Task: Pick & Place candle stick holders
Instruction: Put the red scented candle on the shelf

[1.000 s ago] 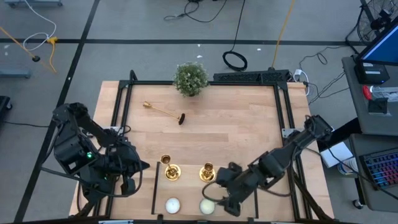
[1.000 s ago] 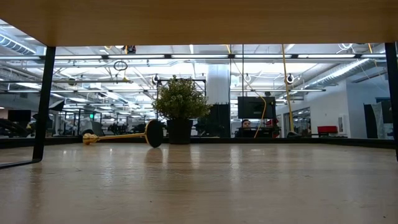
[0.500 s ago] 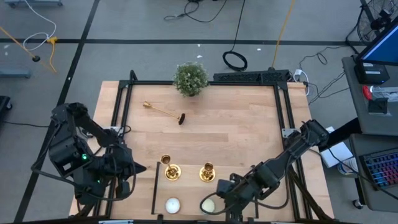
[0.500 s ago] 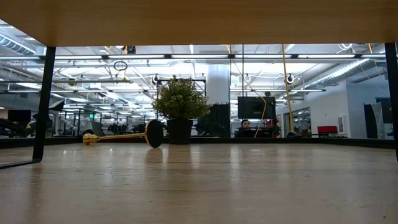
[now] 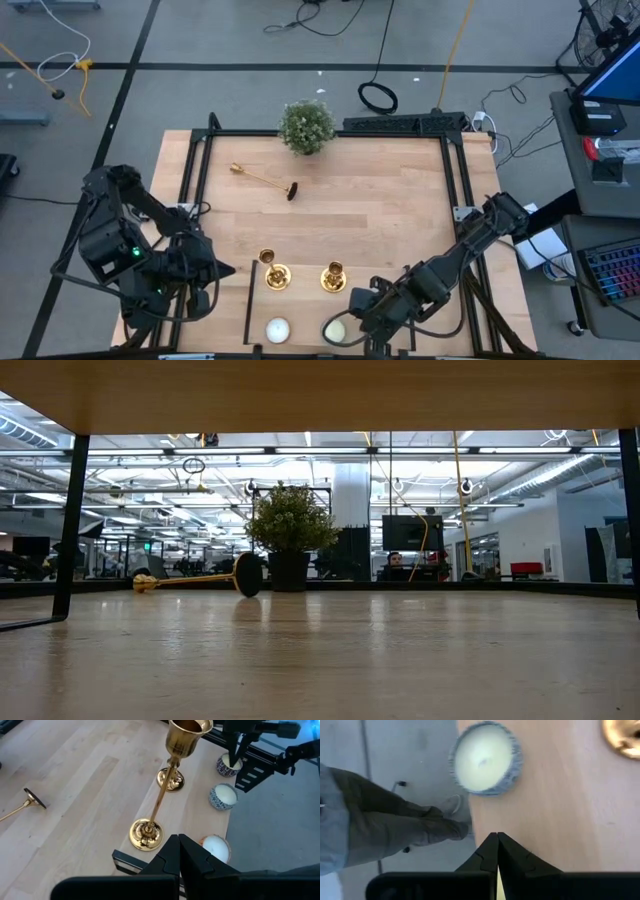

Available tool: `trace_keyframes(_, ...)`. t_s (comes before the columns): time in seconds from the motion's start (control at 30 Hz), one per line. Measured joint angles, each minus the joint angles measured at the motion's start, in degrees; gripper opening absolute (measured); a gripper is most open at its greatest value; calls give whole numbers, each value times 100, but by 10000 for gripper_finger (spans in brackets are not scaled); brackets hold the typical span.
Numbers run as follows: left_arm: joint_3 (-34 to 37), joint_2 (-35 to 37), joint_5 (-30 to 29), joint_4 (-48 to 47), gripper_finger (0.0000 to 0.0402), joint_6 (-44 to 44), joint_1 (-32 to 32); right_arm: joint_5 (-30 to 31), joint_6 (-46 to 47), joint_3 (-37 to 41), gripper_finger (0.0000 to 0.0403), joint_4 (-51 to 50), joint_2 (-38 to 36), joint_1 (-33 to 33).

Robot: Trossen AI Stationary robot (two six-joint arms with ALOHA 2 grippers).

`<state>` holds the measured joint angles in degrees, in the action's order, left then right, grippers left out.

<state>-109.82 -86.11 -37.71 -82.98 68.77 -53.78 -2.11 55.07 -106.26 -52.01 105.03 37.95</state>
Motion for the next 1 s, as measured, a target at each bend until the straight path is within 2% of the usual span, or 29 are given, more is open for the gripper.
trace_keyframes(1.0, -2, 0, 17, -118, 1, 90, 0, -105, -93, 2, 0, 114, 221, -7)
